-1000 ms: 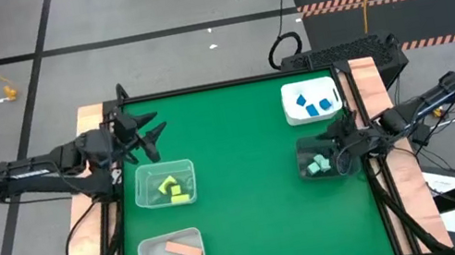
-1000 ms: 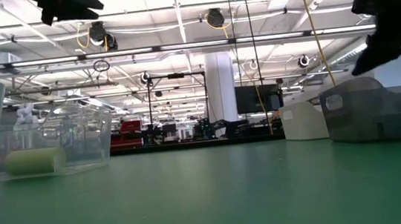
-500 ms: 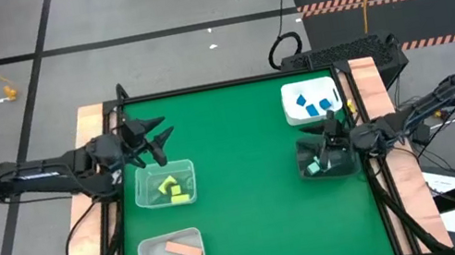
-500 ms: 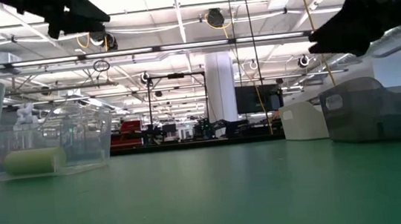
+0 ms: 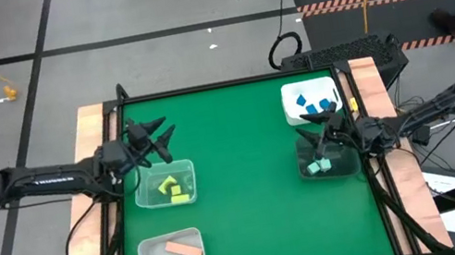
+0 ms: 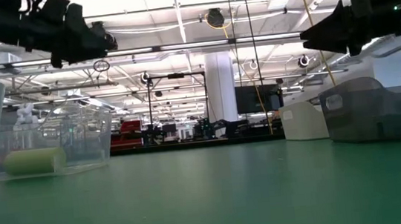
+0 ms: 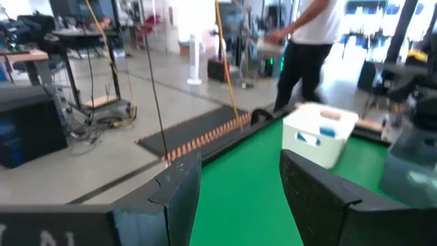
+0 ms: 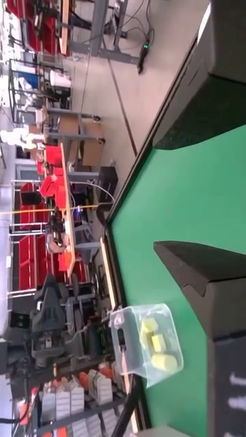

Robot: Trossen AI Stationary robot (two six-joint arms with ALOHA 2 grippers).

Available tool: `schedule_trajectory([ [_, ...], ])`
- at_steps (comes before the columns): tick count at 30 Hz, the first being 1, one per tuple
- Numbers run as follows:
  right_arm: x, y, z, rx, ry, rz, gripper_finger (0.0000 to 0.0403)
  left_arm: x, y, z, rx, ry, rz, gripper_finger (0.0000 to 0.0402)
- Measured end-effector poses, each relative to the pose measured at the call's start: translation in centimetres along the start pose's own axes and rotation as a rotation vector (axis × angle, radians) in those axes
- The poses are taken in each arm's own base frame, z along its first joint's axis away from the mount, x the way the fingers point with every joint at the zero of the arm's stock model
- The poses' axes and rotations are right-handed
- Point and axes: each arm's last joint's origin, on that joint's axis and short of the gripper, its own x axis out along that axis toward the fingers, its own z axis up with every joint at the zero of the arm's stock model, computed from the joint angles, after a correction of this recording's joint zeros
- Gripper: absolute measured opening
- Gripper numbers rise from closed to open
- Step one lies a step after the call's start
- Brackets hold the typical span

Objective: Sort & place blocks by color
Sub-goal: Return to Home Position

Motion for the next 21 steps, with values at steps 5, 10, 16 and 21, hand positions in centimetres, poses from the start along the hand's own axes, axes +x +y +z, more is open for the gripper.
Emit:
schedule_trajectory([
  [5, 0.0, -0.2, -0.3, 0.009, -0.009, -0.013, 0.0223, -0.4, 0.7, -2.2, -0.035, -0.105, 0.011, 0.02],
  [10, 0.0, -0.2, -0.4, 0.008, -0.005, -0.011, 0.0223, -1.1, 1.1, -3.6, -0.051, -0.171, 0.009, 0.02],
  [16, 0.0, -0.3, -0.4, 0.024, -0.005, -0.011, 0.0223, -1.5, 1.5, -4.9, -0.052, -0.176, 0.009, 0.02],
  [21, 0.0, -0.3, -0.6, -0.008, 0.015, -0.012, 0.0223, -1.6, 1.6, -5.9, -0.031, -0.139, 0.011, 0.02],
])
